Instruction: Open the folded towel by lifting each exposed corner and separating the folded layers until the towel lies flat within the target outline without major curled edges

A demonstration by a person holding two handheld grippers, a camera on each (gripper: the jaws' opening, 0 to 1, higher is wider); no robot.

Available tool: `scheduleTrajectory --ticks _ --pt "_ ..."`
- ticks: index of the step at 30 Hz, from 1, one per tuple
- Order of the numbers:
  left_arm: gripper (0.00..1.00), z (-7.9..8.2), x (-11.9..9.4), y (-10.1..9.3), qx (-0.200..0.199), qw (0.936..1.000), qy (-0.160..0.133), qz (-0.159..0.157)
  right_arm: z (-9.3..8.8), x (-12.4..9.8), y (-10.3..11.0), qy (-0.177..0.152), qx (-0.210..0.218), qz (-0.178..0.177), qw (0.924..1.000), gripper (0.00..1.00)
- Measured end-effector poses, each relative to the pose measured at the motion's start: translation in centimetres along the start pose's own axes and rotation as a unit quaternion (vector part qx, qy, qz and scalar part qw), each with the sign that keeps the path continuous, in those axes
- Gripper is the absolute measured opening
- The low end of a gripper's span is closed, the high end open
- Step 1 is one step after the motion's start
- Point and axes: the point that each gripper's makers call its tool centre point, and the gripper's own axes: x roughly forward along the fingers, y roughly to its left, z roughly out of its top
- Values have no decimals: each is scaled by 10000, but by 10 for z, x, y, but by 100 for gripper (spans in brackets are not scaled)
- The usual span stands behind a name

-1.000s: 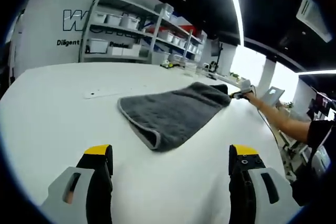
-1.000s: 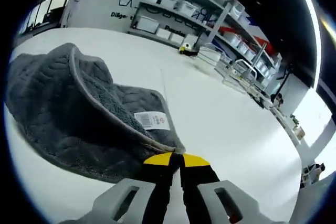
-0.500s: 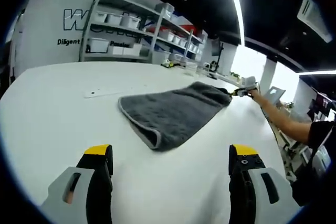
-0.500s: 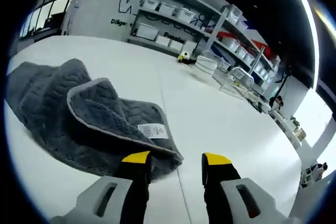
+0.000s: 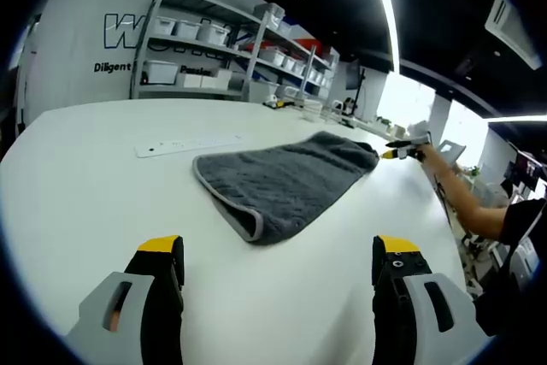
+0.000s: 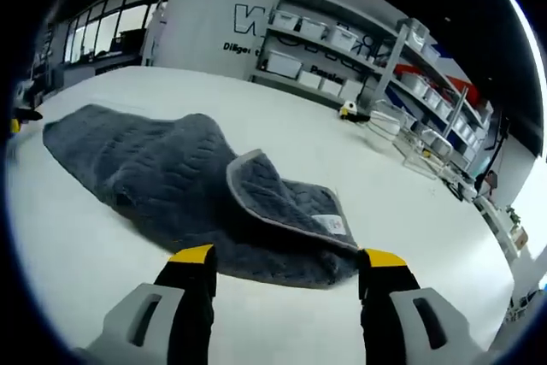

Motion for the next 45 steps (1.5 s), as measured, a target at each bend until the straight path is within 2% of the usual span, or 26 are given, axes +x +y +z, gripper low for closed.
scheduleTrajectory --ticks 7,10,11,14,17,20,23,26,31,40,45 --pt "89 -2 -1 -3 8 10000 9 7 14 -17 40 -217 145 197 9995 91" --pt "90 -1 -4 -3 129 9999 32 22 18 -23 54 -234 156 258 9993 99" --pt "90 0 -5 -3 135 9999 5 28 18 -24 61 -186 5 347 9992 99" --pt "90 4 -5 -3 112 9999 -61 -12 24 -30 76 -221 -53 435 9988 99" --pt "89 4 -5 -5 149 9999 -49 -9 31 -37 88 -239 109 657 9975 99" --pt "90 6 -6 -7 157 9998 -81 -32 44 -45 101 -467 119 759 9960 99" --pt "90 8 -8 -10 173 9997 -142 -44 50 -44 115 -574 157 988 9933 99" --pt "90 9 -13 -11 201 9997 -139 -48 44 -38 128 -433 119 1159 9922 99" --pt "90 21 -24 -11 191 9990 -409 25 35 -25 132 -216 65 1216 9923 99" --pt "90 22 -23 -9 214 9988 -422 111 35 -23 133 -344 292 1221 9915 99" --pt "89 35 -22 -3 -66 9963 -815 255 36 -22 138 -351 199 1312 9905 99"
